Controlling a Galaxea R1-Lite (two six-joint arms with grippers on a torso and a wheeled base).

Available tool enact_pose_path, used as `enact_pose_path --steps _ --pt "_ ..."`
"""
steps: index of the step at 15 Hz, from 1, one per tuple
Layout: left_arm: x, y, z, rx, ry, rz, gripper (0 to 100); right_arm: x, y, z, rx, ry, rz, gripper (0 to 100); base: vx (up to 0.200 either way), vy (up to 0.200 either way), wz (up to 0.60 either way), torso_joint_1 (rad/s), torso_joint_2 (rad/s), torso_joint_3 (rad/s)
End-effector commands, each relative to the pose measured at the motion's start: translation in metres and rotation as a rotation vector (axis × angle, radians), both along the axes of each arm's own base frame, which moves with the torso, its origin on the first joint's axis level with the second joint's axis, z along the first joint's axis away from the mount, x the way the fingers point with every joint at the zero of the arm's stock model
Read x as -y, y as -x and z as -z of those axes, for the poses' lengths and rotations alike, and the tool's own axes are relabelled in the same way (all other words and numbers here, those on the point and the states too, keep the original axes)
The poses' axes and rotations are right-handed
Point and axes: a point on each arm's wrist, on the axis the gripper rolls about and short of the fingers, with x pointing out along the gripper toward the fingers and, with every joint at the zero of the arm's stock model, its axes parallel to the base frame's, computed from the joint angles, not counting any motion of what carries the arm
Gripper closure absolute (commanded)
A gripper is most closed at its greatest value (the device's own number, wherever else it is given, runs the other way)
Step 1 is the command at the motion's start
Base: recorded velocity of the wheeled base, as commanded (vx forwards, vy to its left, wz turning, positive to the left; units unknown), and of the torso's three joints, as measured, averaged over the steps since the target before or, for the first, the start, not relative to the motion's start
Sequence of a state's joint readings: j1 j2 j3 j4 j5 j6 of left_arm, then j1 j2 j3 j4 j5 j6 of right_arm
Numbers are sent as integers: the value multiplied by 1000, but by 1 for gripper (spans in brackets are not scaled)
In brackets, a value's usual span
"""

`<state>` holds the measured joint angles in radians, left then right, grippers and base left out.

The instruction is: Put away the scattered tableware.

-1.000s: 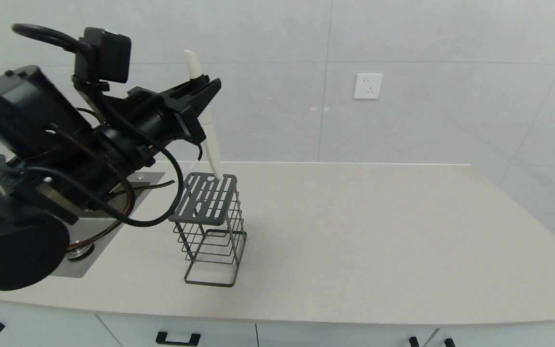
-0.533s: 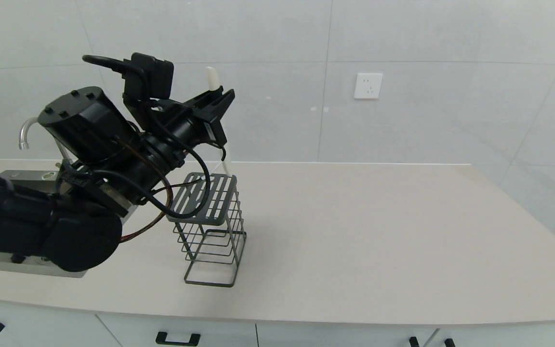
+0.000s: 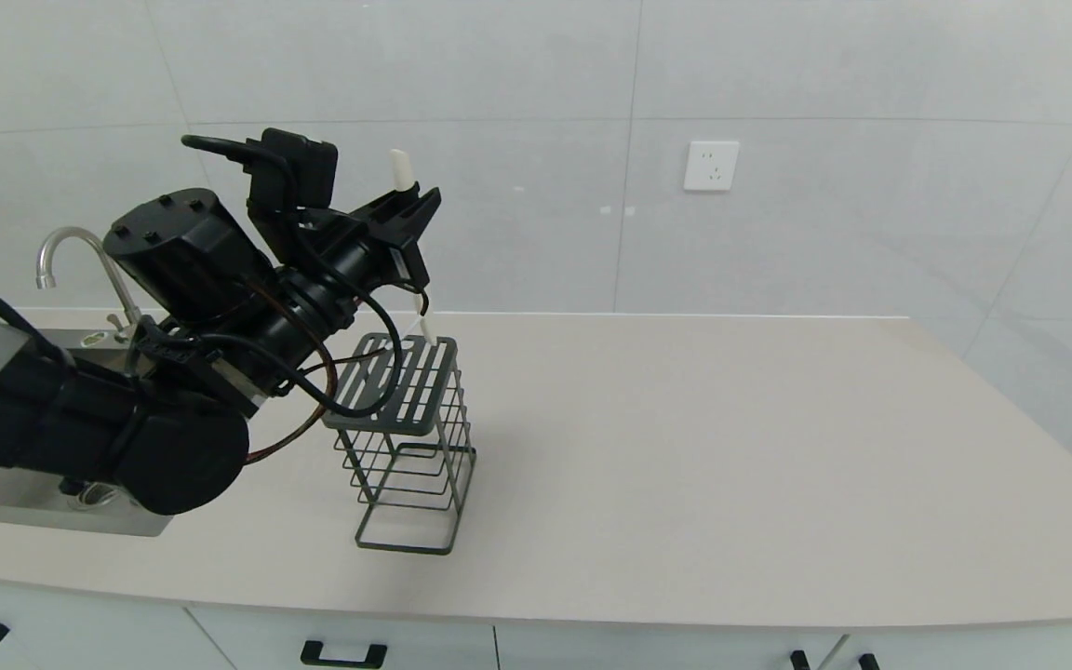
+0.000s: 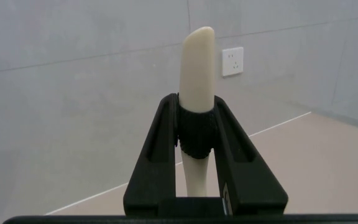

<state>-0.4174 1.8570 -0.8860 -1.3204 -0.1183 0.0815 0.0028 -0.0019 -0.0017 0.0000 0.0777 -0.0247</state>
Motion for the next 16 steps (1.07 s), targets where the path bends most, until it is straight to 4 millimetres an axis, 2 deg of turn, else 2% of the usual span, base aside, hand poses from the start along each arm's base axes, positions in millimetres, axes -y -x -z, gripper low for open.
enact_pose_path --steps 1,16 --pt "2 -1 4 -11 -5 4 100 0 0 0 -1 0 -1 100 0 0 0 0 0 0" --pt "1 4 24 -73 -32 9 100 0 0 0 -2 -2 -1 100 0 0 0 0 0 0"
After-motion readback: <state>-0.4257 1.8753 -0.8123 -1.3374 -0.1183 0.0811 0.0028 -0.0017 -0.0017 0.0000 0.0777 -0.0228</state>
